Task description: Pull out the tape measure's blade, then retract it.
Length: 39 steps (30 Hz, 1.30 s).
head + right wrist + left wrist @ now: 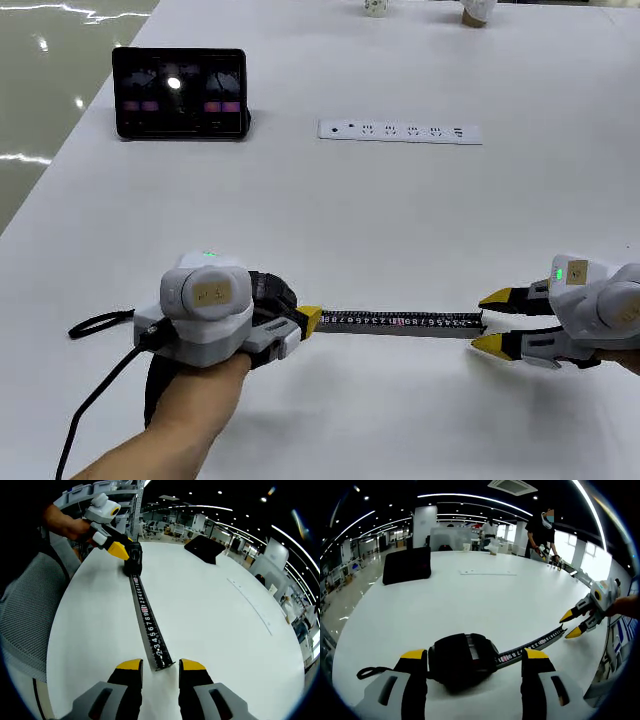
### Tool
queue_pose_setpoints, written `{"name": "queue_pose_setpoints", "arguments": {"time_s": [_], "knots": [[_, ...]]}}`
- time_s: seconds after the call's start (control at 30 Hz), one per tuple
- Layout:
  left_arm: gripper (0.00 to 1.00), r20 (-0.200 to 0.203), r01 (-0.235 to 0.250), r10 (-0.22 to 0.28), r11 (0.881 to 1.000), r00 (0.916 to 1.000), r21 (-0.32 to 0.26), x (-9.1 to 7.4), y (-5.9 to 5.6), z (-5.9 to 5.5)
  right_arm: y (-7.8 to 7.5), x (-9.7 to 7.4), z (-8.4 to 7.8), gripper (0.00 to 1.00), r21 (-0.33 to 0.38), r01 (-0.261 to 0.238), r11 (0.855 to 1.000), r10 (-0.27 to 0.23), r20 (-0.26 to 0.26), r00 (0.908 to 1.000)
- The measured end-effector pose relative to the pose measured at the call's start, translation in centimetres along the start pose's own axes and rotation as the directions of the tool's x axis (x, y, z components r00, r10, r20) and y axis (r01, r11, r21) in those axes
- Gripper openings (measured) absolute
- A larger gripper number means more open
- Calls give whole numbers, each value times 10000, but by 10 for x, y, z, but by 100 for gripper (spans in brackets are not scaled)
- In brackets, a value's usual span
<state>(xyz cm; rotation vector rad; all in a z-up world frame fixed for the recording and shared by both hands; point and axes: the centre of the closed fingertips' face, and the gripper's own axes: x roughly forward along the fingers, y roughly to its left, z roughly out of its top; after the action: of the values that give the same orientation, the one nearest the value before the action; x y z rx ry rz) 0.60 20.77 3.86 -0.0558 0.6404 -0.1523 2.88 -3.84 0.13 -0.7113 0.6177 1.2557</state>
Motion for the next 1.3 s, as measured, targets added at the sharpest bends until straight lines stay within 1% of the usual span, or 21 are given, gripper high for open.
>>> {"name": "queue_pose_setpoints", "arguments": {"time_s": [0.17, 0.3, 0.5, 0.53, 0.87, 1.17, 1.3], "knots": [[71, -40, -75, 74, 9999, 10000, -111, 5, 2, 1, 2, 3, 1, 20, -137, -353, 9993, 352, -66, 9994], [68, -113, -152, 149, 9996, 9998, -218, 8, 5, 2, 4, 6, 2, 18, -225, -743, 9970, 741, -95, 9972], [64, -213, -245, 238, 9992, 9995, -319, 12, 10, 2, 3, 11, -3, 14, -295, -997, 9946, 989, -262, 9947], [64, -229, -265, 257, 9991, 9994, -333, 12, 10, 1, 4, 11, -3, 14, -185, -1093, 9938, 1090, -207, 9938], [61, -500, -475, 459, 9984, 9977, -319, 19, 14, -5, 3, 11, -5, 12, 311, -1315, 9908, 1314, 83, 9913], [63, -600, -782, 756, 9960, 9953, -429, 22, 15, -9, 5, 11, -4, 11, 369, -1259, 9913, 1256, 110, 9920], [63, -599, -826, 805, 9960, 9950, -335, 22, 15, -9, 5, 11, -3, 11, 382, -1232, 9916, 1229, 115, 9924]]}}
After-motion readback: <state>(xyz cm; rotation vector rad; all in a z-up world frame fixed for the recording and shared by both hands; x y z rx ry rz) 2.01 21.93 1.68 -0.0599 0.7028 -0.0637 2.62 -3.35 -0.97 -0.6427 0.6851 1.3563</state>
